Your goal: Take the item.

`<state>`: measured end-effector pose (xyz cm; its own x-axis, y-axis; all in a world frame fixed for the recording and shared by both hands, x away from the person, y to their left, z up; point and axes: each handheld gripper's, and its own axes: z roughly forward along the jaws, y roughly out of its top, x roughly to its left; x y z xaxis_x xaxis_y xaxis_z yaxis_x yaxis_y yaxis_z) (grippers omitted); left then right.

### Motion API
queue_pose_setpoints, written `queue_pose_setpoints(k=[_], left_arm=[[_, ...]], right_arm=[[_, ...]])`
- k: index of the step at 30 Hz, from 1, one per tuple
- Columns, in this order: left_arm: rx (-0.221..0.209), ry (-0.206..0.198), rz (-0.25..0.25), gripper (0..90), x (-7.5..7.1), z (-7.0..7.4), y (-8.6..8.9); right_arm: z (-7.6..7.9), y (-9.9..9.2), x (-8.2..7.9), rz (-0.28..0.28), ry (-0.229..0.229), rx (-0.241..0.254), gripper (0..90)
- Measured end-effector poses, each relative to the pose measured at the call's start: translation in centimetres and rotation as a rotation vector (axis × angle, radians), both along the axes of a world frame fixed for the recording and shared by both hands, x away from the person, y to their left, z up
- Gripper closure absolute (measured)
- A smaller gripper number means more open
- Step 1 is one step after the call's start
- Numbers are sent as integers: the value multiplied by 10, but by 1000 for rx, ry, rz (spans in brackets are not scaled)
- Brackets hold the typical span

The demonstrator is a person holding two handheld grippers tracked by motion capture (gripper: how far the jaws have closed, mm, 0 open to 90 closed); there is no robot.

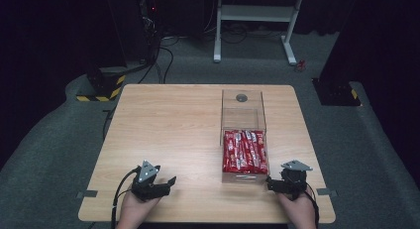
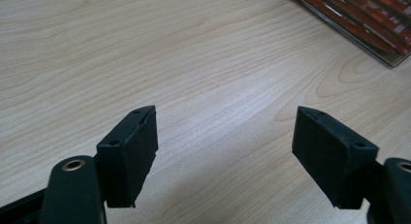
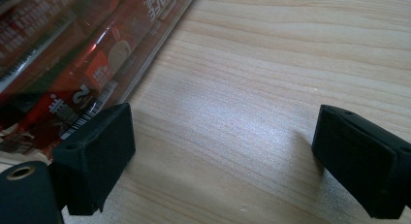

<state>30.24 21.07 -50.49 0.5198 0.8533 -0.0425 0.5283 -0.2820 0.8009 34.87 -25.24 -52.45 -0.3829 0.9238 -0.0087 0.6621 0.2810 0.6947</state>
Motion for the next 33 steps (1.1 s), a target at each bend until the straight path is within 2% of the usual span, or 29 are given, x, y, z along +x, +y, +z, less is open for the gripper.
queue_pose_setpoints(k=[17, 33], left_arm=[[-14, -31, -36, 269, -5, 10, -16], [-28, -68, -63, 269, 0, 33, -23]], right_arm=[[0, 0, 0, 0, -1, 2, 81], [0, 0, 0, 4, -1, 1, 81]])
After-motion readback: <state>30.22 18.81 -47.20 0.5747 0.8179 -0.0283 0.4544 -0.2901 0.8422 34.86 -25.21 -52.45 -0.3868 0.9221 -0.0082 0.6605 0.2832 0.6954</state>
